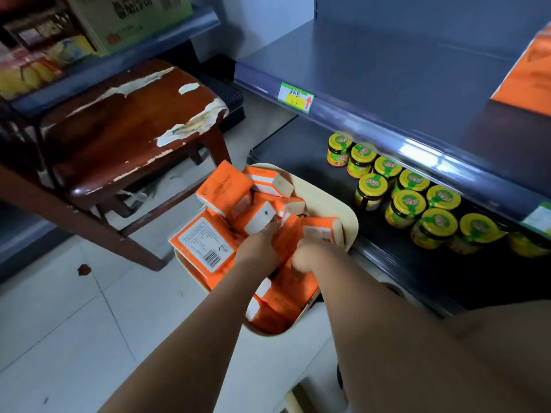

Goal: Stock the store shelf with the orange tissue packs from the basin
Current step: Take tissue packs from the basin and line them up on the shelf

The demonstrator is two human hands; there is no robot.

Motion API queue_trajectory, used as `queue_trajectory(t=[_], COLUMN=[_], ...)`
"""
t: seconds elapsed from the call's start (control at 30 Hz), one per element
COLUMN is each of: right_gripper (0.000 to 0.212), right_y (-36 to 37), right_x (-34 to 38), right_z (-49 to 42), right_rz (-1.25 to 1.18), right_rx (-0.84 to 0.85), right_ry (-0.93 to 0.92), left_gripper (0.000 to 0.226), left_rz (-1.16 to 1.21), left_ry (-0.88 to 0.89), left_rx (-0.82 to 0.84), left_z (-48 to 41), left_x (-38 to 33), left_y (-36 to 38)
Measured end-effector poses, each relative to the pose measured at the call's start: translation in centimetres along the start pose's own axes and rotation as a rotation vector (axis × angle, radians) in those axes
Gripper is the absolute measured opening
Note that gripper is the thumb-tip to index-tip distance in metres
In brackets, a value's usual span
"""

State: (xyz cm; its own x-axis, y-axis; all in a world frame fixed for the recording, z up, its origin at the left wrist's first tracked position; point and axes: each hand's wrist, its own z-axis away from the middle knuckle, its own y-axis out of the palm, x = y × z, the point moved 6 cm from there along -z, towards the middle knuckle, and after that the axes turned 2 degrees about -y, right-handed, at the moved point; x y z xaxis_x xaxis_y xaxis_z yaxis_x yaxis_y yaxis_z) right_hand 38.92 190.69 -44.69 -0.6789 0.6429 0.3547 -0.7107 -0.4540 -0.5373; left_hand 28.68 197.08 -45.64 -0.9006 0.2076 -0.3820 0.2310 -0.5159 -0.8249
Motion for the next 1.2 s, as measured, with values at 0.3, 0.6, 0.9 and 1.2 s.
queue_trajectory(t=[0.3,0.6,0.9,1.2], right_gripper=[0.065,0.059,0.028,0.031], right_y=[-1.5,-9.9,-16.0,-19.5], right_x=[-1.7,-1.3,-2.9,-10.0], right_z=[0.7,6.3,16.5,29.5], right_rz=[-0.097,-0.008,-0.128,-0.3], right_rx=[-0.21,-0.399,-0.834,-1.211], right_ry=[0.059,0.022,-0.037,-0.207], left_gripper=[0.035,0.021,0.015,0.014], left_rz=[0.629,1.074,1.2,1.264], left_ry=[-0.154,-0.074,0.189,0.447], left_rx=[-0.224,-0.162,-0.111,-0.044], left_z=[0.2,1.4,5.3,10.5], left_x=[1.4,0.3,-7.8,-18.0], left_y=[-1.7,-7.1,-14.0,-17.5])
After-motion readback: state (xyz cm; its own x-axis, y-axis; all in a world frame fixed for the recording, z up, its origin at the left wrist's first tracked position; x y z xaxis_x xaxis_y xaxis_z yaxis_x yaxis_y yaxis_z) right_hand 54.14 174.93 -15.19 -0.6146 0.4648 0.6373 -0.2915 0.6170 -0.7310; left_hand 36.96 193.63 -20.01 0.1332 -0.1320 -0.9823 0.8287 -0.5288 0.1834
